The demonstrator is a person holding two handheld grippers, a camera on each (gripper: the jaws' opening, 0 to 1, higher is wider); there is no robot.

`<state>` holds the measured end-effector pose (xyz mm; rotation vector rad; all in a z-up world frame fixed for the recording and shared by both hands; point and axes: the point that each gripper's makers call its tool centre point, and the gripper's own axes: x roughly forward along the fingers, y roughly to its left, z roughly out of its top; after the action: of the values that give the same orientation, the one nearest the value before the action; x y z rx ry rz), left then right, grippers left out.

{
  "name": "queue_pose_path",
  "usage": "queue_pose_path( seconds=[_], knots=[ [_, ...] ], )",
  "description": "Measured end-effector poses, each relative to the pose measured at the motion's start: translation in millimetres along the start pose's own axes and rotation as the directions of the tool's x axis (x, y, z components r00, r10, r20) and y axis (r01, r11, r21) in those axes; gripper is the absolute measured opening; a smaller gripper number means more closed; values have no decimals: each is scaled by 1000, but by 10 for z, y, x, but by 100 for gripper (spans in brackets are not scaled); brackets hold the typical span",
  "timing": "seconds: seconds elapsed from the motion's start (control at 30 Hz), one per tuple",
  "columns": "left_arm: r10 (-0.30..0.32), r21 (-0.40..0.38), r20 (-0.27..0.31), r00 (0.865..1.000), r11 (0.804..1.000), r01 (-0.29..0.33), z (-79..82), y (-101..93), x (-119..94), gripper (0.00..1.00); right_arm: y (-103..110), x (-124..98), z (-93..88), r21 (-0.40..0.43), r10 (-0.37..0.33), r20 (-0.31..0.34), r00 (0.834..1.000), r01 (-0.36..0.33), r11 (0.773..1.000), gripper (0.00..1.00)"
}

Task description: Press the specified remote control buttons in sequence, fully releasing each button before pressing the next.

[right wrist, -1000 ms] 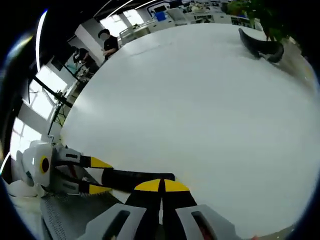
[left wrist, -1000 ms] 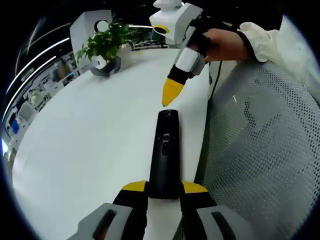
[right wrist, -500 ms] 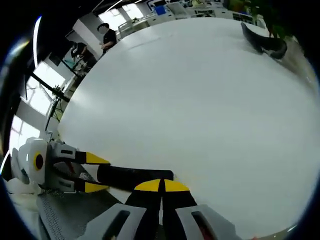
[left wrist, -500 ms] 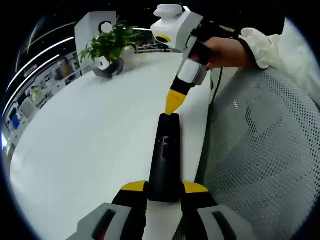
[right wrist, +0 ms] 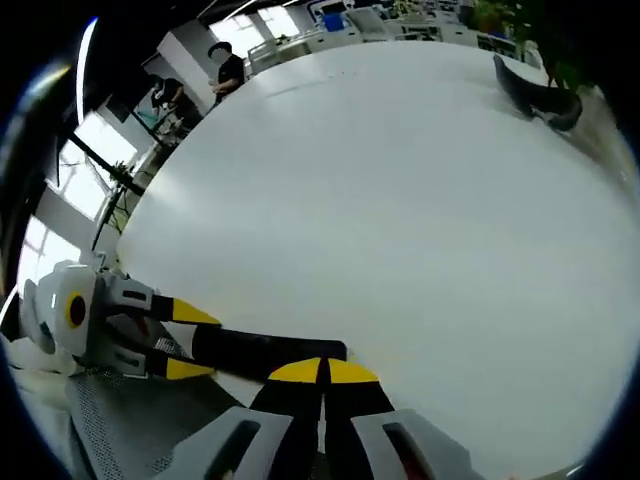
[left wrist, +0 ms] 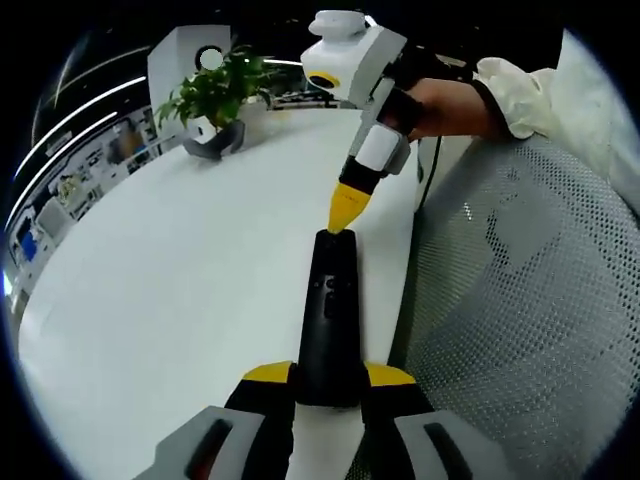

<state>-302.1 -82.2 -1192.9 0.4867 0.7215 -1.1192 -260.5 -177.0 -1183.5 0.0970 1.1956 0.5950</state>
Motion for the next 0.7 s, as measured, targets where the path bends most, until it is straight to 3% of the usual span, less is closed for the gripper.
queue_pose_path(
  seconds=[0.27,0.7],
  knots=[
    [-2,0,3,1000,1000,2,2,0,1,24,-13,-10,5,101,42,2,999,-42,994,0],
    [0,-2,10,1000,1000,0,13,2,10,24,78,-10,47,-8,24,14,1000,-24,1000,0]
  ],
)
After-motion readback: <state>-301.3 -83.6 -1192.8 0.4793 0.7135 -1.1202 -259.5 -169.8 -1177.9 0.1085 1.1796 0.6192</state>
